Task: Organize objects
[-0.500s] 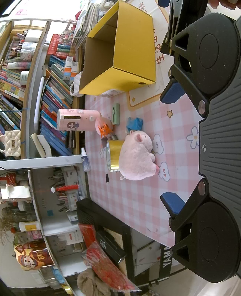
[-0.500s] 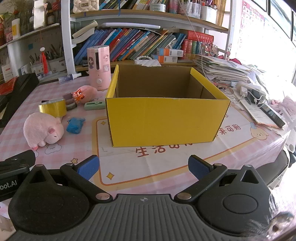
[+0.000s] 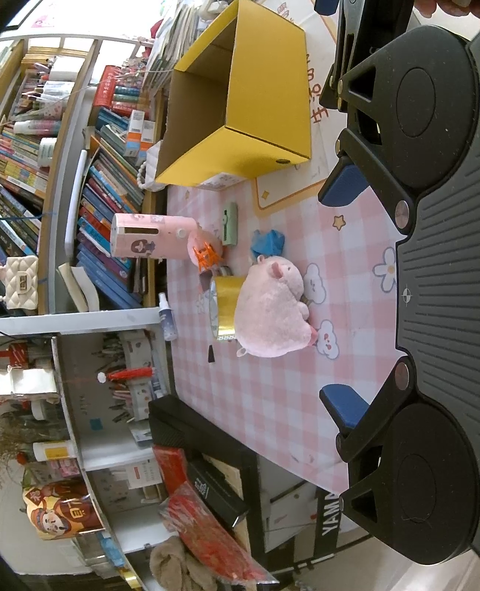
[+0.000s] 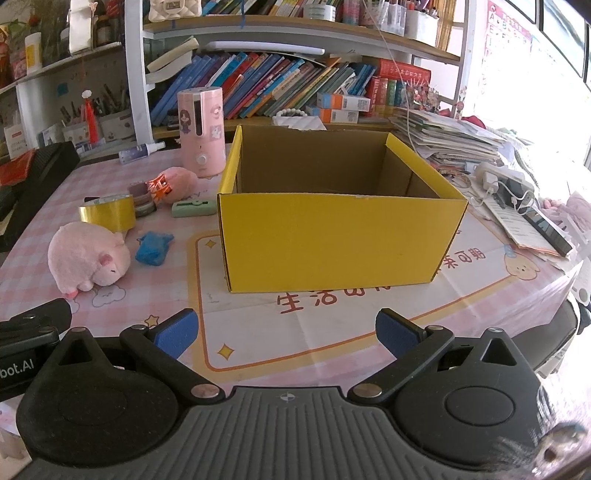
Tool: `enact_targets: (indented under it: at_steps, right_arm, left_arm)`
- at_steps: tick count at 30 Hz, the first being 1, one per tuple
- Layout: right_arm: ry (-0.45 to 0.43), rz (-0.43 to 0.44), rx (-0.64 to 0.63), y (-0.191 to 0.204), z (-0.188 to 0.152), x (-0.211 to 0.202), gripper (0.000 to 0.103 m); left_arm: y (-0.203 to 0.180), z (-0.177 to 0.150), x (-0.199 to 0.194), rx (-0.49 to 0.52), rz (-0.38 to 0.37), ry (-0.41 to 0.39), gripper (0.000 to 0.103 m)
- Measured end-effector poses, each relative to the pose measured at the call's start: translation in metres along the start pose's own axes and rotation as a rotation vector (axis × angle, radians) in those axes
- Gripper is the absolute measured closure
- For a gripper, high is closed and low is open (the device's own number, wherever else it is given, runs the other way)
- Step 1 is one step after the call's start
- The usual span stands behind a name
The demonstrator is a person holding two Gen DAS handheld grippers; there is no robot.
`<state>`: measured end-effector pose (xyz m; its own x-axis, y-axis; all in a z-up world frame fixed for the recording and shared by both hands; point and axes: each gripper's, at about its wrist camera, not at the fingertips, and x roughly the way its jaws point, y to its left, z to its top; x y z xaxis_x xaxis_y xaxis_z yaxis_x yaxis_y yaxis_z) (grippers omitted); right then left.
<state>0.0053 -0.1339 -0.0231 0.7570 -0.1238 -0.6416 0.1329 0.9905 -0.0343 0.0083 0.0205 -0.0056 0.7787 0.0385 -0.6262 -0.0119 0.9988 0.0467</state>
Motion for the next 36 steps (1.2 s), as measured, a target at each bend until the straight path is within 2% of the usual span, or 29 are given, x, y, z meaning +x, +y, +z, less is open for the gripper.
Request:
enact_targets:
  at_steps: [10,19,21,24,26,28,30,36]
  right_arm:
    - [-0.002,0.007,0.003,0.002,0.001,0.000,0.000]
    - [-0.004,0.078,-0.039,0.018,0.003,-0.005,0.003]
    - [-0.002,0.112,-0.055,0.022,0.004,-0.005,0.009]
    - [0.000,0.155,-0.086,0.032,0.004,-0.006,0.025]
    - [0.010,0.187,-0.104,0.036,0.005,-0.005,0.042]
    - [0.020,0.208,-0.122,0.043,0.006,-0.002,0.052]
    - [0.027,0.225,-0.141,0.047,0.007,0.002,0.056]
    - [0.020,0.276,-0.197,0.059,0.010,0.012,0.057]
  left_arm:
    - [0.010,0.001,0.000,-0.026,-0.038,0.001,0.000]
    - [0.032,0.002,-0.006,-0.072,0.003,-0.023,0.000]
    - [0.038,0.001,-0.008,-0.081,0.011,-0.028,0.000]
    - [0.044,0.000,-0.009,-0.081,0.014,-0.035,0.000]
    - [0.047,0.001,-0.009,-0.071,0.007,-0.036,0.000]
    - [0.051,0.003,-0.008,-0.074,-0.001,-0.035,0.000]
    - [0.054,0.006,-0.005,-0.090,-0.007,-0.031,0.000]
    - [0.063,0.019,0.009,-0.120,-0.026,-0.028,0.000]
